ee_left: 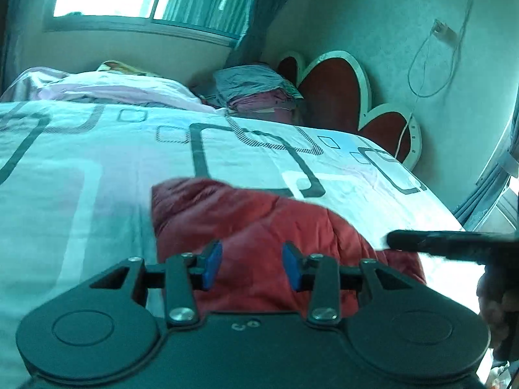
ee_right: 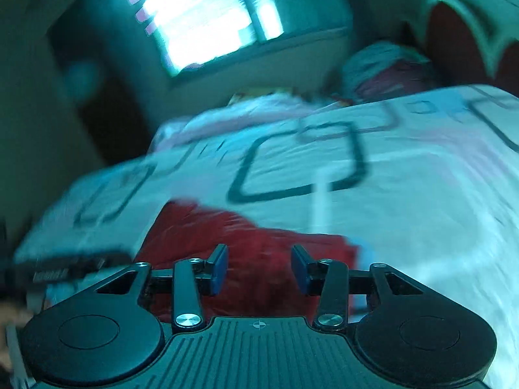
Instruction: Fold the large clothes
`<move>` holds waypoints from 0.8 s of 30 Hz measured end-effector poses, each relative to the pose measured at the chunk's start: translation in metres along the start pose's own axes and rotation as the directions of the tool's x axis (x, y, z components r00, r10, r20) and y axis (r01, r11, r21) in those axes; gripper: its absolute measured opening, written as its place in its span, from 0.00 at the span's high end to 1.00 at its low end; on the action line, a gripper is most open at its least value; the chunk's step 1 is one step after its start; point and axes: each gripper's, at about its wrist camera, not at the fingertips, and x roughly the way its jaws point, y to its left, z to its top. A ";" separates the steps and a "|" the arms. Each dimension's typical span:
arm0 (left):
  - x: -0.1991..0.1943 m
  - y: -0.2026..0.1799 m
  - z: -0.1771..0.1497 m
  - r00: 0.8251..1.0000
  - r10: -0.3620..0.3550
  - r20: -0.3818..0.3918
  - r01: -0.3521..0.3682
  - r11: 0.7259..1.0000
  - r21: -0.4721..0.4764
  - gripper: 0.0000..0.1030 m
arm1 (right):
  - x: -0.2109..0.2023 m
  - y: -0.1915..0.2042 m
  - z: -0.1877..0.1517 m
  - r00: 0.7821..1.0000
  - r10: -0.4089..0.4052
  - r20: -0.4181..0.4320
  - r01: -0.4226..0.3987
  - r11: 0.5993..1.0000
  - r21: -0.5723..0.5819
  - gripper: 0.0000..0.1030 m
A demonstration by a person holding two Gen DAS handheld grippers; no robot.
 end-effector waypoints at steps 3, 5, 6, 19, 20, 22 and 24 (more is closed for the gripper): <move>0.030 -0.005 0.008 0.999 -0.030 -0.044 0.032 0.999 0.031 0.62 | 0.039 0.004 -0.004 0.997 -0.024 -0.069 0.022 1.000 -0.020 0.67; 0.049 -0.008 0.008 0.997 -0.037 -0.073 0.041 0.998 0.041 0.62 | 0.058 -0.010 -0.011 0.991 -0.076 -0.106 0.075 0.997 -0.009 0.67; 0.058 -0.008 0.007 0.995 -0.046 -0.094 0.050 0.998 0.040 0.62 | 0.066 -0.018 -0.016 0.985 -0.107 -0.132 0.109 0.994 0.006 0.67; 0.096 -0.017 -0.009 0.978 -0.005 -0.210 0.030 0.993 0.118 0.61 | 0.064 -0.069 -0.042 0.987 -0.080 -0.138 0.105 0.978 0.178 0.67; 0.091 -0.022 -0.007 0.978 0.015 -0.207 0.016 0.989 0.146 0.61 | 0.060 -0.069 -0.039 0.985 -0.084 -0.148 0.109 0.979 0.174 0.67; 0.073 -0.034 -0.004 0.982 0.057 -0.181 -0.020 0.980 0.199 0.43 | 0.048 -0.058 -0.030 0.983 -0.116 -0.145 0.139 0.978 0.157 0.58; 0.046 -0.043 -0.004 0.990 0.059 -0.130 -0.028 0.974 0.227 0.36 | 0.021 -0.046 -0.027 0.989 -0.121 -0.081 0.130 0.985 0.116 0.35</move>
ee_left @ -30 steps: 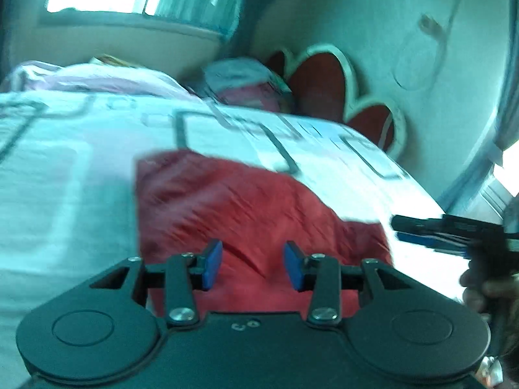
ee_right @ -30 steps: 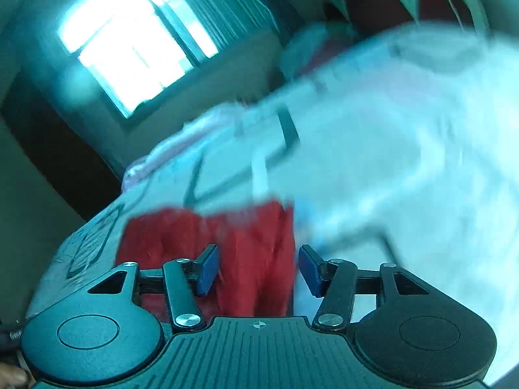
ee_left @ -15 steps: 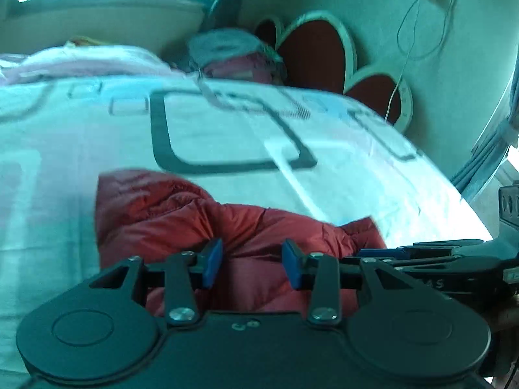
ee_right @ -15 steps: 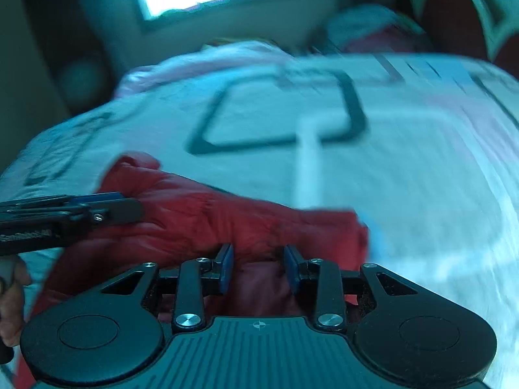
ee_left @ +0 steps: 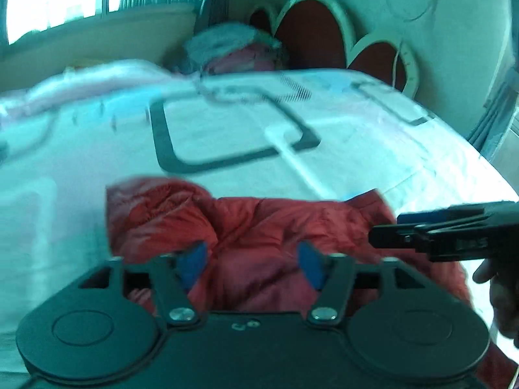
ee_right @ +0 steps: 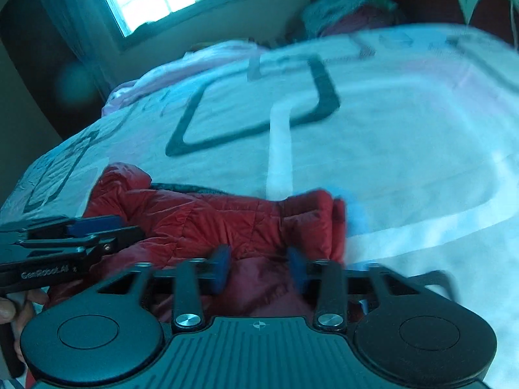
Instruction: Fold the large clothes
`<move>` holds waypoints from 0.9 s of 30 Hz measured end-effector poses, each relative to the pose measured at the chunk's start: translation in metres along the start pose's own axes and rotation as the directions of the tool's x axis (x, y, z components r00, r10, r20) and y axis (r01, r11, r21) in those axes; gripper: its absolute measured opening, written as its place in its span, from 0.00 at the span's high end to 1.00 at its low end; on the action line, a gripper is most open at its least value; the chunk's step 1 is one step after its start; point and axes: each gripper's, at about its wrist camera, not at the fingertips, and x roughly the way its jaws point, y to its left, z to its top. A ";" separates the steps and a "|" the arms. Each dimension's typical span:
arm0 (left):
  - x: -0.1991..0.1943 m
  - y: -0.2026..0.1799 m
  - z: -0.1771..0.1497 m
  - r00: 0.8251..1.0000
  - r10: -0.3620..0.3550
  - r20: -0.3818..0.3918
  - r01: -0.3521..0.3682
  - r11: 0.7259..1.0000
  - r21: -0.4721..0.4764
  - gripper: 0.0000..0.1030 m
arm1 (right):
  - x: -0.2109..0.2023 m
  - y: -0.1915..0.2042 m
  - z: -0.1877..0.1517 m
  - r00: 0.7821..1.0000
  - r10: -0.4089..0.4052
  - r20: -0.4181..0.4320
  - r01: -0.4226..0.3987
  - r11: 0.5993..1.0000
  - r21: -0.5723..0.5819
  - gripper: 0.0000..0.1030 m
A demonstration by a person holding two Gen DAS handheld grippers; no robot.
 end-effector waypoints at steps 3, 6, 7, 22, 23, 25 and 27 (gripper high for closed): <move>-0.035 -0.007 -0.009 0.999 -0.041 0.036 0.042 0.999 -0.028 0.41 | -0.034 0.017 -0.007 0.999 0.050 0.000 -0.050 0.997 -0.058 0.35; -0.058 -0.018 -0.029 0.997 -0.061 0.041 0.063 0.997 -0.053 0.44 | -0.054 0.037 -0.021 0.998 0.067 -0.014 -0.068 0.988 -0.140 0.35; -0.060 -0.021 -0.035 0.998 -0.058 0.032 0.060 0.997 -0.057 0.44 | -0.054 0.041 -0.025 0.997 0.068 -0.029 -0.071 0.985 -0.156 0.35; -0.044 -0.043 -0.061 0.998 0.058 -0.037 -0.058 0.998 -0.014 0.44 | -0.020 0.031 -0.051 0.991 0.042 -0.128 -0.060 0.988 -0.145 0.36; -0.050 -0.044 -0.060 0.998 0.059 -0.031 -0.059 0.998 -0.012 0.44 | -0.029 0.033 -0.050 0.993 0.046 -0.113 -0.063 0.987 -0.151 0.36; -0.062 -0.049 -0.061 0.998 0.063 -0.023 -0.063 0.998 0.000 0.44 | -0.047 0.037 -0.050 0.994 0.067 -0.089 -0.082 0.982 -0.172 0.36; -0.070 -0.053 -0.063 0.998 0.066 -0.020 -0.065 0.998 0.008 0.44 | -0.067 0.040 -0.052 0.994 0.082 -0.070 -0.094 0.978 -0.187 0.36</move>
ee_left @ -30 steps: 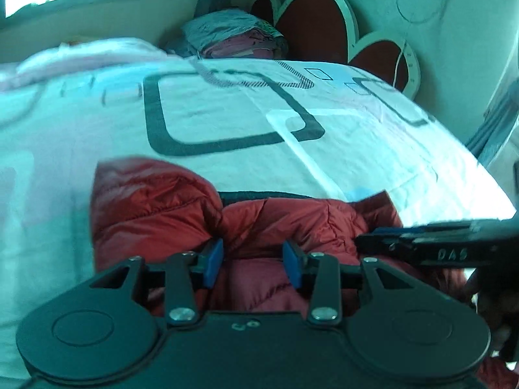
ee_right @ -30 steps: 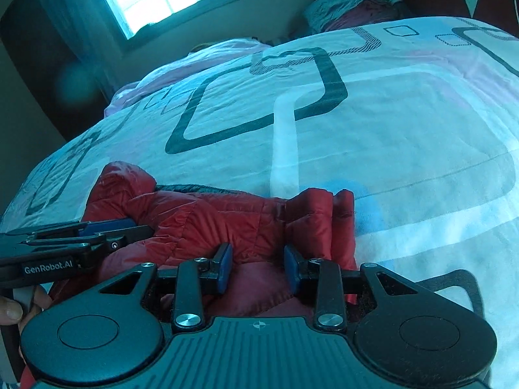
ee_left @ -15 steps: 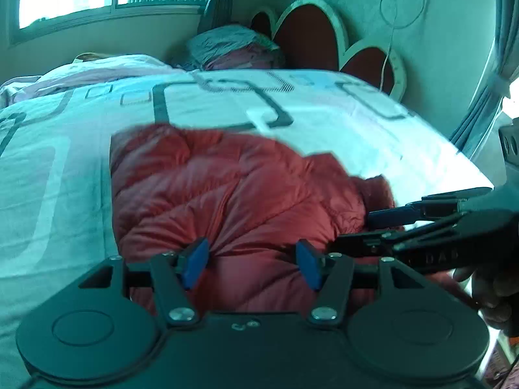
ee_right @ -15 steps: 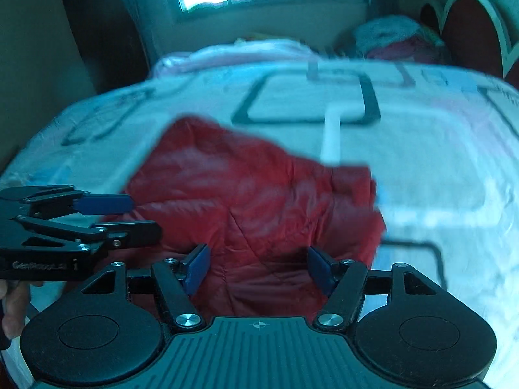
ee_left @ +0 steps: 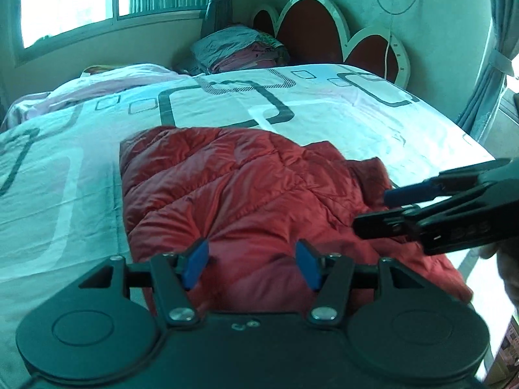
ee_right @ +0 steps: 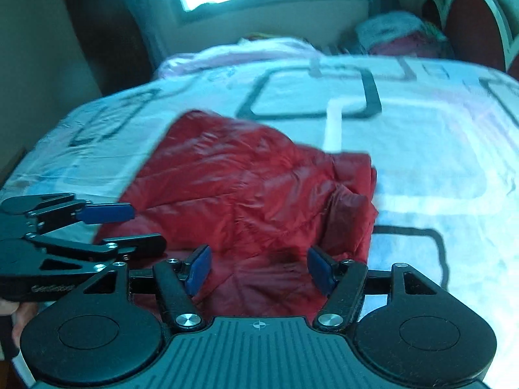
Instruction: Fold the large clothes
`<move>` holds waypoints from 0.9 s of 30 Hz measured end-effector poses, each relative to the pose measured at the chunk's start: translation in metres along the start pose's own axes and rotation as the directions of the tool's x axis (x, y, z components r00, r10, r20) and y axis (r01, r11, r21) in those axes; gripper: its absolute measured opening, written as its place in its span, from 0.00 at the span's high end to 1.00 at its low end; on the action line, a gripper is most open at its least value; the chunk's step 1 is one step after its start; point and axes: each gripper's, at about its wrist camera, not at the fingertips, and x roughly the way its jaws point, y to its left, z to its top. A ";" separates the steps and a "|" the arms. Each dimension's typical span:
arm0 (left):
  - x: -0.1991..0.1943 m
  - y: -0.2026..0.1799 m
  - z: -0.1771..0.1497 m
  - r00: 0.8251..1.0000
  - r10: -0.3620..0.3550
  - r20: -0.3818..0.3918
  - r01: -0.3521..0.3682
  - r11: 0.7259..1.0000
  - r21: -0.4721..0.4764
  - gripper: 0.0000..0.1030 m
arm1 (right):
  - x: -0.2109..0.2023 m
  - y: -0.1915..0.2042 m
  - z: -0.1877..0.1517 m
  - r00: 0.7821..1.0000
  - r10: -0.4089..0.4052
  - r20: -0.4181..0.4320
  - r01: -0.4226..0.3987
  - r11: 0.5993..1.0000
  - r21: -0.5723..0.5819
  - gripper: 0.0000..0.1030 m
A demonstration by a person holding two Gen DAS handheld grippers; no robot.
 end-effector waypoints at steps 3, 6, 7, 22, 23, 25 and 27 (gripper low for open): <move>-0.014 -0.004 -0.002 1.000 -0.002 0.005 0.002 1.000 -0.001 0.45 | -0.021 0.005 -0.005 1.000 0.018 0.014 -0.018 1.000 -0.006 0.36; -0.024 -0.008 -0.006 1.000 -0.004 0.001 0.004 1.000 -0.008 0.46 | -0.033 0.013 -0.008 0.999 0.033 0.017 -0.033 0.999 -0.014 0.36; -0.027 -0.009 -0.008 1.000 -0.002 -0.002 0.002 1.000 -0.011 0.46 | -0.034 0.016 -0.010 0.999 0.038 0.015 -0.037 0.999 -0.017 0.43; -0.040 -0.011 -0.037 0.998 0.018 -0.057 -0.021 0.998 -0.053 0.46 | -0.019 0.026 -0.042 0.995 0.051 -0.087 -0.056 0.997 -0.052 0.52; -0.042 -0.010 -0.042 0.998 0.017 -0.062 -0.021 0.998 -0.060 0.46 | -0.017 0.026 -0.045 0.994 0.051 -0.095 -0.056 0.997 -0.052 0.52; -0.043 -0.007 -0.051 0.997 0.022 -0.072 -0.027 0.998 -0.061 0.45 | -0.014 0.027 -0.050 0.993 0.041 -0.111 -0.048 0.997 -0.062 0.52; -0.040 -0.005 -0.058 0.997 0.024 -0.079 -0.029 0.998 -0.062 0.45 | -0.006 0.030 -0.058 0.991 0.018 -0.133 -0.029 0.996 -0.080 0.52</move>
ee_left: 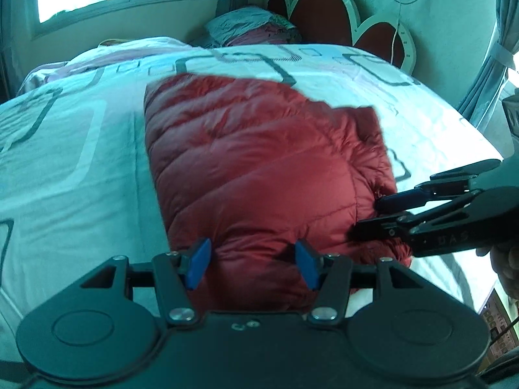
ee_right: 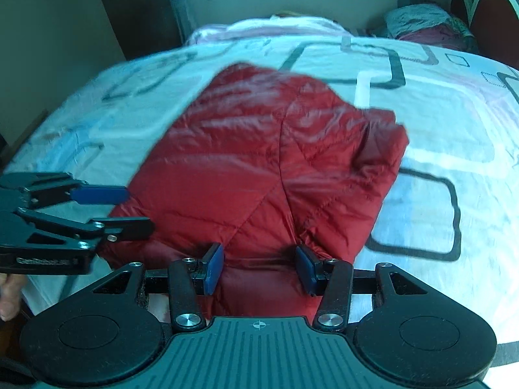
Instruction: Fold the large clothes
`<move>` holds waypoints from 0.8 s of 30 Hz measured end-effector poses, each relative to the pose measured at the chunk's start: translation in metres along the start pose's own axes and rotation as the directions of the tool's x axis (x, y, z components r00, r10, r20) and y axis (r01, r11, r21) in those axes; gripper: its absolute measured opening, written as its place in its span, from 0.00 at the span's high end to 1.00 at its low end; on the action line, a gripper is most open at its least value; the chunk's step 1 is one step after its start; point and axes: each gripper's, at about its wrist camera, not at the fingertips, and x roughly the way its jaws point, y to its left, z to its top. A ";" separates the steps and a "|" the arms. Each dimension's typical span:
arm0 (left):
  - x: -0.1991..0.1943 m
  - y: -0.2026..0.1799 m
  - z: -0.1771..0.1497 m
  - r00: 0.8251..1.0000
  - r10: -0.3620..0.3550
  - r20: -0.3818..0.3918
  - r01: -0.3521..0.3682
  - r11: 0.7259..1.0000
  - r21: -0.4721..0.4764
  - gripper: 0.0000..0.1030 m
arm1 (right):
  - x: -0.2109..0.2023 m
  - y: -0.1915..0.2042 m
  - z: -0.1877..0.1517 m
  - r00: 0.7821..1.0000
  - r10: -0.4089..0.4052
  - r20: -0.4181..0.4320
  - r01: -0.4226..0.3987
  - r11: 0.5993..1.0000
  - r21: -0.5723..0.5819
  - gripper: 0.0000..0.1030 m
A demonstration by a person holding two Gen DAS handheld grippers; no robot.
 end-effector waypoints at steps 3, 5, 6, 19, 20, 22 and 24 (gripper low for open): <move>0.007 -0.001 -0.008 1.000 0.013 -0.003 -0.013 1.000 0.025 0.45 | 0.015 0.003 -0.011 1.000 -0.024 -0.003 0.024 1.000 -0.011 0.52; 0.007 0.000 -0.006 1.000 0.012 -0.009 -0.012 0.999 0.033 0.45 | 0.015 0.004 -0.011 1.000 -0.030 -0.004 0.030 0.999 -0.015 0.52; 0.005 0.001 -0.003 1.000 0.008 -0.014 -0.008 1.000 0.025 0.45 | 0.012 0.004 -0.009 1.000 -0.031 -0.005 0.031 0.999 -0.017 0.52; 0.040 0.021 0.056 0.995 0.053 0.089 -0.052 0.999 -0.013 0.42 | 0.012 -0.055 0.056 0.973 -0.149 0.177 0.132 0.986 0.105 0.85; 0.048 0.021 0.054 0.995 0.058 0.079 -0.058 0.998 -0.005 0.42 | 0.028 -0.064 0.056 0.980 -0.148 0.132 0.132 0.983 0.126 0.87; 0.052 0.019 0.052 0.995 0.077 0.067 -0.078 0.997 0.002 0.42 | 0.045 -0.076 0.055 0.988 -0.121 0.097 0.104 0.981 0.166 0.90; 0.047 0.020 0.053 0.995 0.082 0.062 -0.082 0.997 -0.003 0.43 | 0.045 -0.080 0.057 0.990 -0.109 0.089 0.091 0.979 0.182 0.90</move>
